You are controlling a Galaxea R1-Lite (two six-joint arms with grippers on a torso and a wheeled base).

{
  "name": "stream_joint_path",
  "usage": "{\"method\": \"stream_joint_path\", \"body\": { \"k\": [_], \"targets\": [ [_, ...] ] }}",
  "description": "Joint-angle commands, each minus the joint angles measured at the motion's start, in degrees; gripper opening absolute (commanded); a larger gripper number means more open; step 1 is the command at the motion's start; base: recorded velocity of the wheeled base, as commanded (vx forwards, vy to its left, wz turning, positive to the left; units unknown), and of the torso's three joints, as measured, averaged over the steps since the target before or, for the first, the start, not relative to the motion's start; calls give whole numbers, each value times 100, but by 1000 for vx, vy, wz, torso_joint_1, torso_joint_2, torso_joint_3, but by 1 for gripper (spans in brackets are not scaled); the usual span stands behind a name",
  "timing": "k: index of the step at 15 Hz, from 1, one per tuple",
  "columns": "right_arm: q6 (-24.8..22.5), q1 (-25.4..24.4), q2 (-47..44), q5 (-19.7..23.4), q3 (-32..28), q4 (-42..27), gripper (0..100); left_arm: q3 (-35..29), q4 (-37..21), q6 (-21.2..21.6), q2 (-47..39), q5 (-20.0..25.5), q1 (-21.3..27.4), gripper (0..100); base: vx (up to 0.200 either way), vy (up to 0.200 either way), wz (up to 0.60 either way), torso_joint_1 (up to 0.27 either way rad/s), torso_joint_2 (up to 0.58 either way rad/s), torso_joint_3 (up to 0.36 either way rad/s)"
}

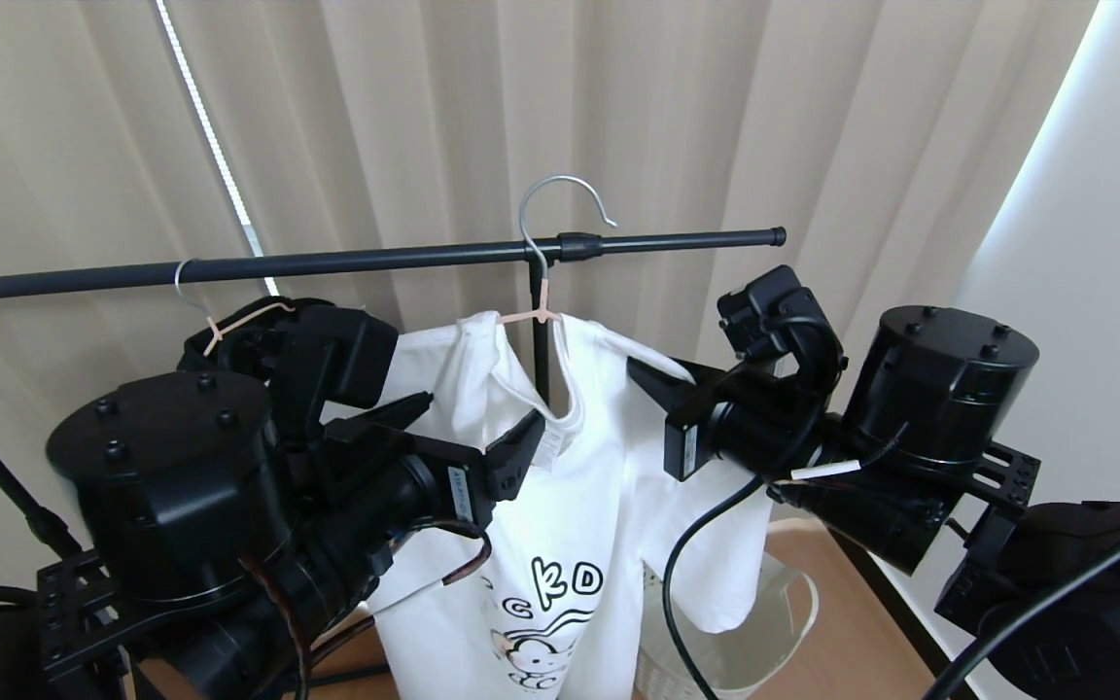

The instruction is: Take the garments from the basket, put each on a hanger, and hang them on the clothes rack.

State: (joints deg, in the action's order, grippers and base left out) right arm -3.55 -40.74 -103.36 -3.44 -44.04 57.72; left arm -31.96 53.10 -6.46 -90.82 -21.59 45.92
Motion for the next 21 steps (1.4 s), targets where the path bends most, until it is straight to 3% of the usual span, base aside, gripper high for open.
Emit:
{"method": "stream_joint_path", "body": {
  "k": [1, 5, 9, 11, 13, 17, 18, 19, 21],
  "targets": [
    [-6, -4, 0, 1, 1, -7, 0, 85, 51, 48, 20, -3, 101, 100, 0, 0, 0, 0, 0, 0],
    [-6, 198, -17, 54, -34, -7, 0, 243, 60, 215, 258, -3, 233, 100, 0, 0, 0, 0, 0, 0],
    [-6, 479, -35, 71, -96, -7, 0, 437, 60, 585, 724, 313, 251, 100, 0, 0, 0, 0, 0, 0],
    [-6, 532, -26, 194, -96, 2, 0, 463, 34, 725, 1031, 638, -92, 100, 0, 0, 0, 0, 0, 0],
    [3, 585, 0, 265, -87, 2, 0, 542, 25, 848, 1233, 1280, -655, 100, 0, 0, 0, 0, 0, 0],
    [-14, 682, 0, 467, 19, 292, 0, 691, 7, 857, 1400, 3337, -2597, 100, 0, 0, 0, 0, 0, 0],
    [-14, 690, 9, 467, 28, 301, 0, 709, 16, 866, 1392, 3530, -2773, 100, 0, 0, 0, 0, 0, 0],
    [-6, 725, 27, 502, 45, 319, 0, 727, 16, 866, 1295, 4128, -3274, 100, 0, 0, 0, 0, 0, 0],
    [-6, 725, 44, 546, 45, 327, 0, 735, 16, 866, 1066, 4761, -3792, 100, 0, 0, 0, 0, 0, 0]
  ]
}}
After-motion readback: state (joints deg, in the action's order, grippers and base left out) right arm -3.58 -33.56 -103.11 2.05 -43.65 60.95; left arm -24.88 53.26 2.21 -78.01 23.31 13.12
